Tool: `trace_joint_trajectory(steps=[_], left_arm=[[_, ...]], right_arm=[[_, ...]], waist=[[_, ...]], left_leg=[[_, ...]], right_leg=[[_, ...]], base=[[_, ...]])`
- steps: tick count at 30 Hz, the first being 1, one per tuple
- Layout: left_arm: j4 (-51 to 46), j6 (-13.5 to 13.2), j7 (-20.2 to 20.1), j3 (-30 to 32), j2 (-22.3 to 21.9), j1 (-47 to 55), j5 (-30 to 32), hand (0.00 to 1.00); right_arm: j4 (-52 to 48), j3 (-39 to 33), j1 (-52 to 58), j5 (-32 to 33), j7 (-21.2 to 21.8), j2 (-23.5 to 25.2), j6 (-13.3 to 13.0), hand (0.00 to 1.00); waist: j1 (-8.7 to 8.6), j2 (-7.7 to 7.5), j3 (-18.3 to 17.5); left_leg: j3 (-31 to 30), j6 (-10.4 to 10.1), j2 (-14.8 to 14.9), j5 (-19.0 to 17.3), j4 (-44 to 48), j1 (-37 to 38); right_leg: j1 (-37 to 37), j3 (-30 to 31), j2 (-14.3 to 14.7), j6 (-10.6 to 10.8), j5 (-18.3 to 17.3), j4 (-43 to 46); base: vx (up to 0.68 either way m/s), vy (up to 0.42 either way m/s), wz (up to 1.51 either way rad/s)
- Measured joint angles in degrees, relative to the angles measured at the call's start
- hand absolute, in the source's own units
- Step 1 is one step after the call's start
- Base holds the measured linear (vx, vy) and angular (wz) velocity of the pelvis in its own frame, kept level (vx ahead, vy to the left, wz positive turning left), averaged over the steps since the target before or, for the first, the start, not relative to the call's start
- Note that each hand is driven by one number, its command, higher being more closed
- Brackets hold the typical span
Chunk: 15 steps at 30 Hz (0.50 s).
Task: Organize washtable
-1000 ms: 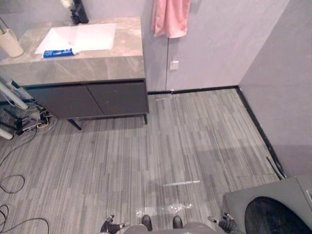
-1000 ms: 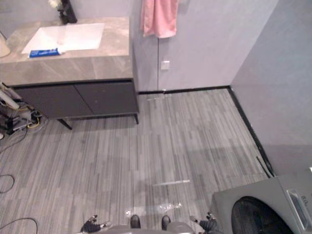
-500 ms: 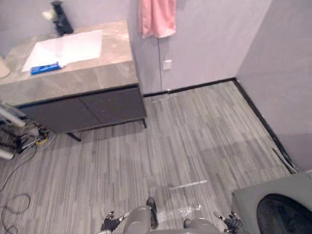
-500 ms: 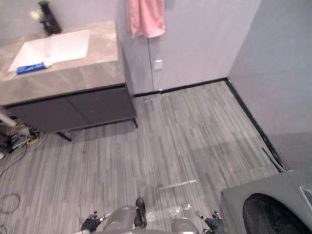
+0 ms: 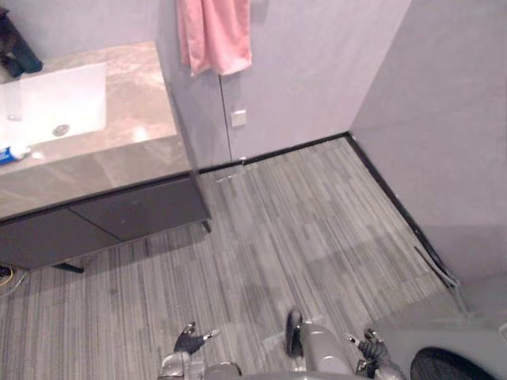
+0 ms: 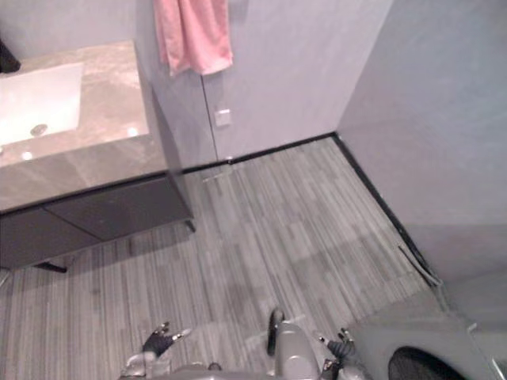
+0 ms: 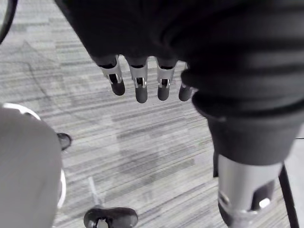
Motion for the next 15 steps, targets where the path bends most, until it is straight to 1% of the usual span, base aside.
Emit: trace_joint_trajectory(steps=[1, 2, 3, 4, 5, 6, 7, 8, 9, 10, 11, 12, 13, 14, 15], left_arm=[[0.3, 0.0, -0.1, 0.2, -1.3, -0.2, 0.1, 0.0], [0.2, -0.1, -0.1, 0.2, -1.7, -0.3, 0.3, 0.0], [0.1, -0.1, 0.0, 0.3, -2.0, -0.5, 0.5, 0.0], [0.1, -0.1, -0.1, 0.4, -2.0, -0.7, 0.5, 0.0], [-0.1, 0.0, -0.1, 0.8, -1.8, -0.6, 0.5, 0.0], [-0.7, -0.2, -0.1, 2.6, -2.2, -0.3, 0.4, 0.0], [-1.1, -0.2, 0.0, 2.9, -2.4, -0.3, 0.4, 0.0], [-1.6, -0.2, 0.0, 2.8, -2.4, -0.2, 0.4, 0.0], [-2.1, -0.6, 0.0, 2.8, -2.4, -0.2, 0.4, 0.0], [-2.2, -0.7, 0.0, 2.8, -2.3, -0.2, 0.4, 0.0], [-2.4, -1.0, 0.0, 2.9, -2.1, -0.2, 0.3, 0.0], [-2.8, -1.1, 0.0, 2.9, -2.1, -0.2, 0.0, 0.0], [-2.9, -1.2, 0.0, 2.9, -2.1, -0.3, 0.0, 0.0], [-2.9, -1.2, 0.0, 2.8, -1.9, -0.4, 0.0, 0.0], [-3.2, -1.2, 0.0, 2.8, -2.1, -0.3, 0.0, 0.0]], right_arm=[[0.2, 0.2, -0.8, -0.1, -0.1, -1.4, 0.0, 0.0], [0.2, 0.2, -0.8, -0.2, -0.1, -1.3, -0.1, 0.0], [0.3, 0.0, -0.9, -0.2, 0.0, -1.6, -0.2, 0.0], [0.3, -0.1, -1.0, -0.2, 0.0, -1.6, -0.2, 0.0], [1.2, -0.1, -1.0, -0.2, -0.1, -1.6, -0.1, 0.0], [2.0, -0.1, -0.9, -0.2, -0.3, -1.7, -0.1, 0.0], [2.0, -0.2, -0.6, -0.2, -0.3, -1.7, -0.2, 0.0], [1.9, -0.2, -0.3, -0.2, -0.6, -1.7, -0.2, 0.0], [1.9, -0.2, -0.5, -0.2, -0.9, -1.7, -0.2, 0.0], [1.9, -0.2, -0.7, -0.2, -0.9, -1.7, -0.2, 0.0], [1.9, -0.2, -1.3, -0.2, -1.0, -1.7, -0.2, 0.0], [2.0, -0.2, -1.9, -0.2, -1.0, -1.6, -0.2, 0.0], [2.0, -0.2, -2.4, -0.2, -1.0, -1.6, -0.2, 0.0], [1.9, -0.2, -2.9, -0.2, -1.0, -1.2, -0.2, 0.0], [1.9, -0.2, -3.1, -0.3, -1.1, -1.3, -0.2, 0.0]], waist=[[0.05, 2.91, 0.4], [-0.17, 3.02, 0.3], [-0.67, 3.5, 0.5], [-1.01, 3.67, 0.7], [-1.13, 3.41, 1.3], [-0.37, 3.55, 1.6], [0.02, 3.6, 1.7], [0.38, 3.53, 1.7], [0.49, 3.5, 1.7], [0.48, 3.53, 1.8], [0.57, 3.47, 1.8], [0.81, 3.39, 1.9], [0.96, 3.24, 2.0], [1.1, 2.84, 2.2], [1.59, 2.95, 2.1]], left_leg=[[-0.8, -1.5, 2.3, 0.0, 0.5, 0.5], [-1.5, -3.0, 2.6, 0.9, 2.4, -0.3], [-2.8, -3.1, 3.4, 0.9, 7.4, -2.7], [-3.8, -3.3, 4.2, 1.1, 12.2, -5.0], [-5.5, -5.1, 6.4, 1.8, 23.4, -9.4], [-6.0, -5.2, 8.5, 1.7, 32.8, -11.7], [-5.6, -5.2, 9.2, 1.7, 36.4, -12.7], [-4.5, -4.7, 9.9, 1.4, 41.3, -15.3], [-3.4, -4.0, 9.9, 1.0, 42.7, -18.1], [-2.9, -3.5, 9.6, 0.7, 42.1, -19.6], [-1.6, -2.9, 8.5, 0.3, 38.7, -22.2], [-1.4, -2.7, 6.5, 0.2, 32.0, -23.7], [-1.5, -2.6, 5.3, 0.3, 27.8, -23.9], [-1.9, -2.9, 2.5, 0.8, 18.3, -23.8], [-2.3, -3.3, 0.6, 3.5, 8.2, -23.0]], right_leg=[[-0.2, -1.2, 1.3, -0.3, -1.7, 2.7], [-0.1, -1.3, 1.1, -0.8, -4.3, 3.0], [0.4, -2.1, 1.2, -1.0, -5.4, 2.9], [1.2, -2.7, 1.3, -1.3, -6.0, 2.7], [4.2, -3.4, 2.0, -1.5, -7.3, 1.6], [8.3, -3.5, 3.2, -2.2, -8.0, -0.2], [10.3, -3.8, 3.6, -2.4, -8.3, -1.2], [13.7, -3.9, 4.0, -2.3, -9.0, -2.8], [16.2, -3.9, 4.1, -2.0, -9.8, -4.6], [17.1, -3.9, 4.2, -1.9, -9.8, -5.5], [18.7, -3.6, 4.1, -1.8, -9.9, -7.2], [20.0, -3.2, 3.9, -1.3, -10.1, -8.5], [20.7, -3.0, 3.6, -1.0, -10.3, -9.0], [22.3, -2.4, 3.0, -0.5, -10.6, -10.1], [23.2, -1.6, 2.9, 0.5, -11.2, -11.4]], base=[[0.44, -0.265, 0.2], [0.33, -0.236, 0.2], [0.32, -0.307, 0.32], [0.25, -0.263, 0.41], [0.36, -0.339, 0.21], [0.29, -0.243, 0.06], [0.33, -0.236, -0.11], [0.26, -0.14, 0.0], [0.25, -0.12, 0.04], [0.24, -0.076, 0.02], [0.23, -0.025, -0.08], [0.24, 0.0, -0.15], [0.27, 0.047, -0.21], [0.3, 0.087, -0.3], [0.38, 0.152, -0.36]])
